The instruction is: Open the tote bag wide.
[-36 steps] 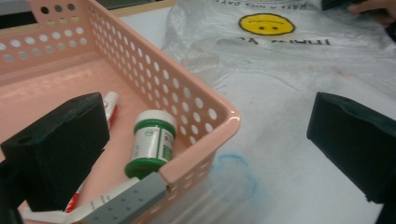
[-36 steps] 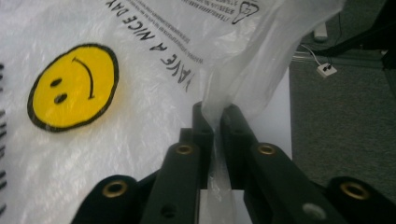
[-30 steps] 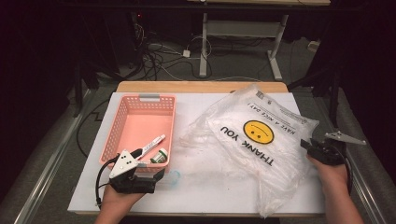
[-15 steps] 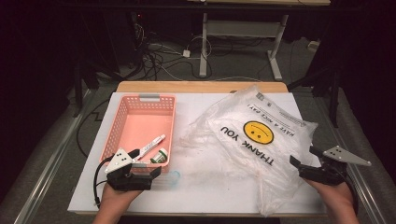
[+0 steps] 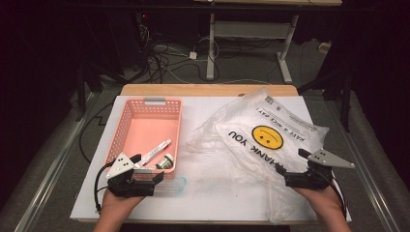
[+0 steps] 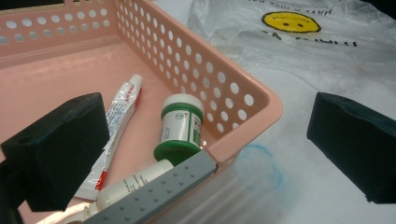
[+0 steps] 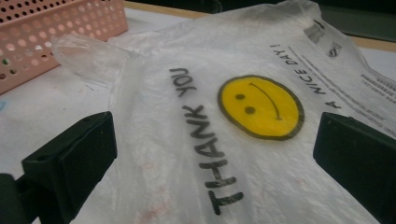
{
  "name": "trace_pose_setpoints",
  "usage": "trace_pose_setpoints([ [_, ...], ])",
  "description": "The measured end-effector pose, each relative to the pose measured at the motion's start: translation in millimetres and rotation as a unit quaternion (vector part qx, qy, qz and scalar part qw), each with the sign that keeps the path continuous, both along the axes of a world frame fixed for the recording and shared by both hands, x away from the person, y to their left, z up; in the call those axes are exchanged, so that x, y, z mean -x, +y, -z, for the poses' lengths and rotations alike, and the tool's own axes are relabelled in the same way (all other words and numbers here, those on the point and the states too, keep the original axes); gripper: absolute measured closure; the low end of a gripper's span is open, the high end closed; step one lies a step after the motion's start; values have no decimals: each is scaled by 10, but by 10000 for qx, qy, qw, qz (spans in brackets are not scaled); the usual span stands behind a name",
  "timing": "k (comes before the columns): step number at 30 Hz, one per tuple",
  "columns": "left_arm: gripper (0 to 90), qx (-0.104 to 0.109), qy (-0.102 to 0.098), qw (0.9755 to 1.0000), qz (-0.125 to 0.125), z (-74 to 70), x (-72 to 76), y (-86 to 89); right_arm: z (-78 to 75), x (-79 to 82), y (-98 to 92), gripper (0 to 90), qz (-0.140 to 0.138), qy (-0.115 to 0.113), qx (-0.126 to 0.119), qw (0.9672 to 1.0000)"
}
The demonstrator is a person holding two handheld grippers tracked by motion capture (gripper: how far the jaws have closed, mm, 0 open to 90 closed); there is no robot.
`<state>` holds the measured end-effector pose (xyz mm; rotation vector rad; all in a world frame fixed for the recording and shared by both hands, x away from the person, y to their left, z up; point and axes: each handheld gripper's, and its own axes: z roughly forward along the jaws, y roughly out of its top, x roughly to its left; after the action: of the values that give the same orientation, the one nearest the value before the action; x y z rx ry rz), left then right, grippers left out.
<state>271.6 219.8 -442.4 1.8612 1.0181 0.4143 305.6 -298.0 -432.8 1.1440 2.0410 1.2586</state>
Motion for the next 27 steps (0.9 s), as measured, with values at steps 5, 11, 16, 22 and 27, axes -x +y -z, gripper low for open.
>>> trace_pose_setpoints([
  [5,0,68,-7,9999,-102,-6,-11,42,35,114,69,0,-243,-44,-75,9997],
  [11,0,65,2,9998,-209,-65,-6,113,83,160,28,1,-229,-28,17,9997],
  [16,0,265,126,9993,-231,-55,-24,194,83,151,-36,0,-181,-68,-48,9998],
  [22,0,230,94,9990,-358,-75,-22,269,84,161,-71,1,-129,-84,-96,9998],
  [27,3,352,122,9984,-435,-134,-32,333,95,191,-64,5,-40,-4,28,10000],
])
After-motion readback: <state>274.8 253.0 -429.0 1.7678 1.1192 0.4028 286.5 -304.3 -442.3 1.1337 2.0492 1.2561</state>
